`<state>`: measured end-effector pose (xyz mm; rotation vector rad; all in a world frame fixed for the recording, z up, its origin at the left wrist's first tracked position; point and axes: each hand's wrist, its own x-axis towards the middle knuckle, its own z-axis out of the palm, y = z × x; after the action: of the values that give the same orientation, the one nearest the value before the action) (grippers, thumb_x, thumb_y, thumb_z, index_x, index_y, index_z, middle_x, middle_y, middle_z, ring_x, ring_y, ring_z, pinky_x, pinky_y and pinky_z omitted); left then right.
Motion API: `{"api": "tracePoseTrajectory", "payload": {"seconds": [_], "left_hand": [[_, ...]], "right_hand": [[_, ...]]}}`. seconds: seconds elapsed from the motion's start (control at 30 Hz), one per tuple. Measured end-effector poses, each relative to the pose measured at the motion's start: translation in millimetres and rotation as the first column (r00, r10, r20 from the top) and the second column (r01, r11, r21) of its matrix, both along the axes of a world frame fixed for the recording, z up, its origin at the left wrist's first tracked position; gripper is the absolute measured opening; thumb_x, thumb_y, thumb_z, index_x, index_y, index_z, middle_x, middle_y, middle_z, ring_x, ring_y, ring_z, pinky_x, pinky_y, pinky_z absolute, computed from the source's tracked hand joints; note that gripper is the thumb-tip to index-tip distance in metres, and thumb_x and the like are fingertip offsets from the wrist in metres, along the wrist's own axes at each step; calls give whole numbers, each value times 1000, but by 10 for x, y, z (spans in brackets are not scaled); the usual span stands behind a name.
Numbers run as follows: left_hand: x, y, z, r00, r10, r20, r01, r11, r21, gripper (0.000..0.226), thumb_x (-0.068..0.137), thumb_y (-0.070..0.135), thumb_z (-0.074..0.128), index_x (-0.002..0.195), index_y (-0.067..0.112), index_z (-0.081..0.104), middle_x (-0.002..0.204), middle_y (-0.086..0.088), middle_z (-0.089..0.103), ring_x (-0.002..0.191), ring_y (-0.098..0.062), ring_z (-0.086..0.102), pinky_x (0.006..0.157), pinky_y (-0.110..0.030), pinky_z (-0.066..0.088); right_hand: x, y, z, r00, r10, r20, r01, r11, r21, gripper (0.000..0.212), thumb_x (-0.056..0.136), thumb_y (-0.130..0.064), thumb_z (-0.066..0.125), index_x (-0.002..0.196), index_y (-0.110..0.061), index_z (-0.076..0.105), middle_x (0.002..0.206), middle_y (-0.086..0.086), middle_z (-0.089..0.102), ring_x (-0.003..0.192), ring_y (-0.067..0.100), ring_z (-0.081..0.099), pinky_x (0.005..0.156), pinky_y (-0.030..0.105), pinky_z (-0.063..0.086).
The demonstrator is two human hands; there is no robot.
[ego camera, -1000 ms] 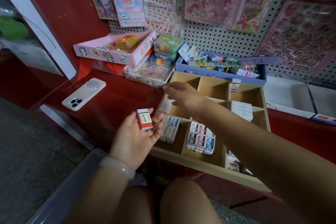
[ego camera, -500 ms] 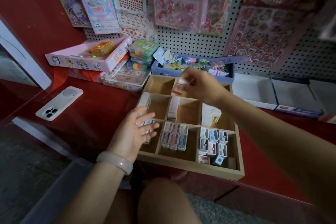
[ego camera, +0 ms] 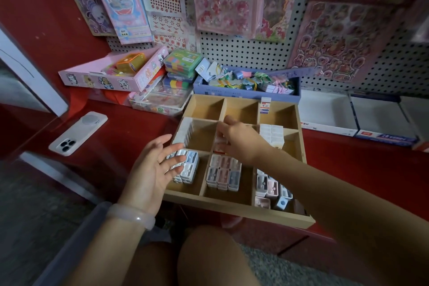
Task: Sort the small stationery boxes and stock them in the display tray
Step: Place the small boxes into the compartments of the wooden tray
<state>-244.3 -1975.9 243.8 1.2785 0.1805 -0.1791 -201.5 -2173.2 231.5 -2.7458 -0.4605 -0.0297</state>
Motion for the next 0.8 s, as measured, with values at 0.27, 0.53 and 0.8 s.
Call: {"api": "tracePoseTrajectory", "payload": {"seconds": [0.27,0.53,0.8], "left_hand": [[-27,-33,-17,1000,-23,14,23,999,-27,27,101,20,32,108,22,58,100,-6,68,72,-9,67,69,-27,47],[-40,-108,-33,999,-50,19,50,998,-33,27,101,20,31,107,22,58,96,-3,69,70,-8,67,63,-21,52],[-60,-77,-28,998,-51,21,52,998,-39,28,101,21,31,108,22,58,99,-5,69,73,-10,67,63,-20,54]], "right_hand": [[-85,5,34,999,44,-30,-43,998,49,11,94,-22,51,97,-13,45,106,9,53,93,26,55,73,34,45],[-117,-134,-31,991,103,-83,-103,995,-3,32,96,-12,43,126,-18,55,123,7,58,110,25,56,89,36,48],[-24,-172,1,987,48,-154,-48,999,1,36,92,-5,45,121,-17,63,123,6,58,110,21,55,91,30,46]]}}
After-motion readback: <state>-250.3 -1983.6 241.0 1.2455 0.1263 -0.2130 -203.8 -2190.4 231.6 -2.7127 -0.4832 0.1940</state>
